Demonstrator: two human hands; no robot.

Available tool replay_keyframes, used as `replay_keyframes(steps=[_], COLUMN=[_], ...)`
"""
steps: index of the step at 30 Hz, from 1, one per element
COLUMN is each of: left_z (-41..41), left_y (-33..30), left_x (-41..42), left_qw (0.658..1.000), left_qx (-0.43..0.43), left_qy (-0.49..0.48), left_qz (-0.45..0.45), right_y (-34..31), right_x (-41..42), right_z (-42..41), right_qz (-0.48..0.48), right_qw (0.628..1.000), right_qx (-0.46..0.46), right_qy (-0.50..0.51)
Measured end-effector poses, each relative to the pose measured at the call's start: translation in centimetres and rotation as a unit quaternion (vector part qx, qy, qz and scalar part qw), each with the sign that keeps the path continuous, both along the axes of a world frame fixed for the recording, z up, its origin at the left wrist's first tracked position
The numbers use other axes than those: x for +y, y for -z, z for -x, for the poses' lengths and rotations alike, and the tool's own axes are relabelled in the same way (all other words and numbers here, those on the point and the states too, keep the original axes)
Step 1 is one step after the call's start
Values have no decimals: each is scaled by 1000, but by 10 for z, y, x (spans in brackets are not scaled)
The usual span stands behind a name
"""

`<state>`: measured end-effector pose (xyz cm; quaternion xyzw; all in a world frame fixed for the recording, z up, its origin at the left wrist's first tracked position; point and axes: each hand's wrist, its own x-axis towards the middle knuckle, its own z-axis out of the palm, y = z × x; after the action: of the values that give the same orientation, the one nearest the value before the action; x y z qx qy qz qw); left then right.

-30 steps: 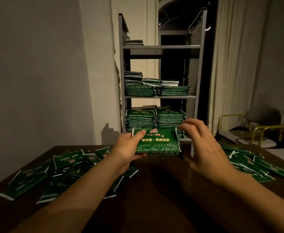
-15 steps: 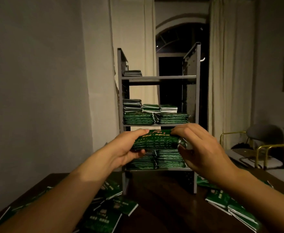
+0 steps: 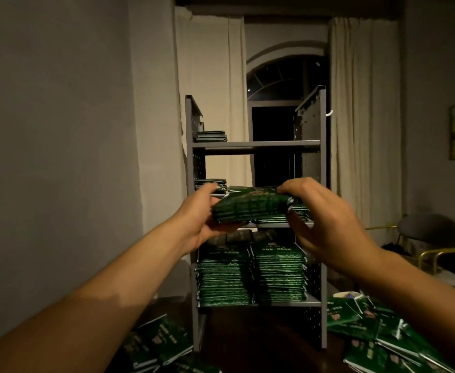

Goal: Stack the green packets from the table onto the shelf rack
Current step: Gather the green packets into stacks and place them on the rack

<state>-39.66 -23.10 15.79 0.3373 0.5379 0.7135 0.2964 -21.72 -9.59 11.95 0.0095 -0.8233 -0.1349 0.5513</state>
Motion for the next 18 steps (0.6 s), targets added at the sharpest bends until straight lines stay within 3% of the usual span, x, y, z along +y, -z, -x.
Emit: replay_keyframes(steps=[2,3,4,6,7,9,12,18], left_z=[12,20,28,37,38,38,33,39], left_y=[-3,-1,5,18,24,32,34,31], left_x=[7,12,16,23,26,35,47,65], left_qw=[993,968,916,769,715,654,624,619], left_qx=[90,207,352,590,653,716,741,736], left_qy=[-82,-138,-190,-233,-229,-221,-215,-239], left_qz=[-8,8,31,83,96,103,125,137], right_y=[-13,-20,-26,-32,-34,-35,-37,-42], right_x=[10,16,21,33,36,43,48,64], right_z=[4,5,7,17,23,40,65,113], right_qz=[14,18,21,13,-1,-26,-55,-67], right_qw=[999,998,997,994,992,987,980,971], right_qx=[36,53,63,61,51,22,9,-1], right_qy=[13,28,45,87,113,154,191,228])
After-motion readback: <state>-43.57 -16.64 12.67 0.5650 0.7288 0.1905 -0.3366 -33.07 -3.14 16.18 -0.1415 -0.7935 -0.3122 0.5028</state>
